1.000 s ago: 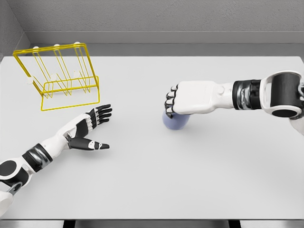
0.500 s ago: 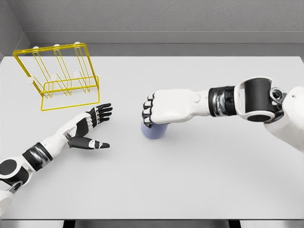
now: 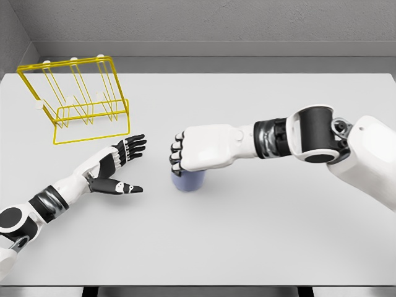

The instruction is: Place the cup on the cup holder with both arms

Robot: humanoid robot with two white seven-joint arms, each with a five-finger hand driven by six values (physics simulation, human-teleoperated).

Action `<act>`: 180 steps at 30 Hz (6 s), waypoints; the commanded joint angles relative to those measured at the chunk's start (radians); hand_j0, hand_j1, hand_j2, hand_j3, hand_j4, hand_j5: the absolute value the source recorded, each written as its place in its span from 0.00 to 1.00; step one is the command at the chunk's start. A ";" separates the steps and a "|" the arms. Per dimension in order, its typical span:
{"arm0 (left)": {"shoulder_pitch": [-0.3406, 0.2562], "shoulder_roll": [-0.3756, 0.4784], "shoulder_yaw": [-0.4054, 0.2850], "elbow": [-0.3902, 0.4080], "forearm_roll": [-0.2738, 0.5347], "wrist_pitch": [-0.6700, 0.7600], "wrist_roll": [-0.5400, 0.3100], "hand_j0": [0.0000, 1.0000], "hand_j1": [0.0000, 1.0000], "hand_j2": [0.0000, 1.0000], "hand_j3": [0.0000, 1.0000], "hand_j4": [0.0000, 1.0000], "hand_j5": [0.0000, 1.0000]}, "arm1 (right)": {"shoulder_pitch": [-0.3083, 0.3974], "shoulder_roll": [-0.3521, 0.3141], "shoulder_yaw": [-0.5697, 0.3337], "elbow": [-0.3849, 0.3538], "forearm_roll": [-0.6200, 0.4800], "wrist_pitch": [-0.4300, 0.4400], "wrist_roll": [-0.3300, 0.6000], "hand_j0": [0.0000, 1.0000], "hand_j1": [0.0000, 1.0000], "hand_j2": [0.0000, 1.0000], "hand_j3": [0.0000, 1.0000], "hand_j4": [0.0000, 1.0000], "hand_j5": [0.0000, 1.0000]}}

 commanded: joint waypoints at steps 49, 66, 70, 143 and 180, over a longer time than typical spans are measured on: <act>-0.127 -0.148 -0.127 -0.008 -0.019 0.092 0.010 1.00 1.00 1.00 1.00 1.00 1.00 | 0.600 -0.042 -0.937 0.179 -0.508 0.003 -0.001 1.00 1.00 1.00 1.00 1.00 1.00; -0.130 -0.186 -0.129 -0.008 -0.044 0.115 0.010 1.00 1.00 1.00 1.00 1.00 1.00 | 0.600 -0.040 -0.937 0.178 -0.509 0.003 -0.001 1.00 1.00 1.00 1.00 1.00 1.00; -0.130 -0.194 -0.127 -0.008 -0.044 0.115 0.011 0.94 0.94 0.94 0.94 0.94 0.94 | 0.600 -0.040 -0.937 0.176 -0.509 0.003 -0.001 1.00 1.00 1.00 1.00 1.00 1.00; -0.130 -0.103 0.201 -0.116 0.013 0.107 0.011 0.63 0.63 0.63 0.63 0.63 0.63 | 0.601 -0.039 -0.937 0.173 -0.511 0.003 -0.001 1.00 1.00 1.00 1.00 1.00 1.00; -0.268 -0.087 0.246 0.038 0.042 0.110 0.011 0.63 0.63 0.63 0.63 0.63 0.63 | 0.600 -0.039 -0.937 0.175 -0.511 0.003 -0.001 1.00 1.00 1.00 1.00 1.00 1.00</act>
